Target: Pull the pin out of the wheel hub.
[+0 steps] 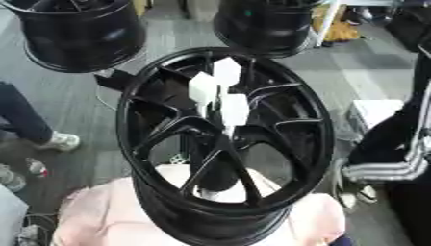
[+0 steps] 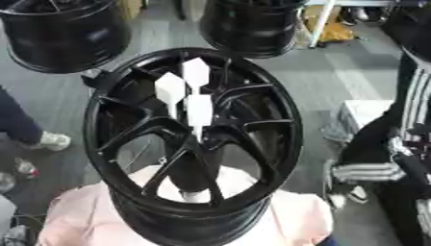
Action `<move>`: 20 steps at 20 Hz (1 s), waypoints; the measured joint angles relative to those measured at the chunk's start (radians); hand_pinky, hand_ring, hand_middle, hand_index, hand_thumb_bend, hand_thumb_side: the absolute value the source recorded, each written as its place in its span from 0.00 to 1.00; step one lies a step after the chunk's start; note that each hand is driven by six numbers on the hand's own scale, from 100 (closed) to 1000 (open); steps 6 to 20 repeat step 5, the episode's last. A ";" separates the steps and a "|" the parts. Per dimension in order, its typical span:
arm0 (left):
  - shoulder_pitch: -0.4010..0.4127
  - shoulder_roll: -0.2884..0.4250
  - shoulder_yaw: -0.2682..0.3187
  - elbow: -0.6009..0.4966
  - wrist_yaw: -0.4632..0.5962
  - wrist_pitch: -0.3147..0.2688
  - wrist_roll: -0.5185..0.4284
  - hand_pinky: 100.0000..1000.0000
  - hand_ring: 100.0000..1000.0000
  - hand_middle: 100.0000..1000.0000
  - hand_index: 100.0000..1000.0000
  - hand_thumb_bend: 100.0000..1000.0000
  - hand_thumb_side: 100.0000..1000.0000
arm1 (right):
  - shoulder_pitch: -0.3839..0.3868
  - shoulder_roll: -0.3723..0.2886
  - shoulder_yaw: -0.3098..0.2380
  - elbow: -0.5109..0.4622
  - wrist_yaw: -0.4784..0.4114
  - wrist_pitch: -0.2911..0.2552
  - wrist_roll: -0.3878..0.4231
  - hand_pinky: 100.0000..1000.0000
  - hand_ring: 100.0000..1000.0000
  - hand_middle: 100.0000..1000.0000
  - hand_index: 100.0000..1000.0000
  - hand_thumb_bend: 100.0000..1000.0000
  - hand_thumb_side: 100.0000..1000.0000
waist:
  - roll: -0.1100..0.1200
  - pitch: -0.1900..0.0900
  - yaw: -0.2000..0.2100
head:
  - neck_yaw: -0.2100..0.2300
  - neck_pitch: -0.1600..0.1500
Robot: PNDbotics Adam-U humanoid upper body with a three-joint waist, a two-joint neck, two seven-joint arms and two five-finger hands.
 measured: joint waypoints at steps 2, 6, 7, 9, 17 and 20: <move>0.000 0.000 0.000 0.000 0.000 0.000 0.000 0.67 0.54 0.56 0.59 0.19 0.66 | 0.000 0.009 0.014 -0.038 -0.017 0.002 0.025 0.64 0.61 0.70 0.82 0.17 0.42 | 0.000 0.000 0.000 | 0.000 0.000; -0.001 0.000 0.000 0.000 0.000 0.000 0.000 0.67 0.54 0.56 0.59 0.19 0.66 | -0.009 0.026 0.037 -0.091 -0.038 0.007 0.061 0.64 0.61 0.70 0.81 0.16 0.43 | 0.000 0.000 0.000 | 0.000 0.000; -0.001 0.000 0.000 0.000 0.000 0.000 0.000 0.67 0.54 0.56 0.59 0.19 0.66 | -0.009 0.026 0.037 -0.091 -0.038 0.007 0.061 0.64 0.61 0.70 0.81 0.16 0.43 | 0.000 0.000 0.000 | 0.000 0.000; -0.001 0.000 0.000 0.000 0.000 0.000 0.000 0.67 0.54 0.56 0.59 0.19 0.66 | -0.009 0.026 0.037 -0.091 -0.038 0.007 0.061 0.64 0.61 0.70 0.81 0.16 0.43 | 0.000 0.000 0.000 | 0.000 0.000; -0.001 0.000 0.000 0.000 0.000 0.000 0.000 0.67 0.54 0.56 0.59 0.19 0.66 | -0.009 0.026 0.037 -0.091 -0.038 0.007 0.061 0.64 0.61 0.70 0.81 0.16 0.43 | 0.000 0.000 0.000 | 0.000 0.000; -0.001 0.000 0.000 0.000 0.000 0.000 0.000 0.67 0.54 0.56 0.59 0.19 0.66 | -0.009 0.026 0.037 -0.091 -0.038 0.007 0.061 0.64 0.61 0.70 0.81 0.16 0.43 | 0.000 0.000 0.000 | 0.000 0.000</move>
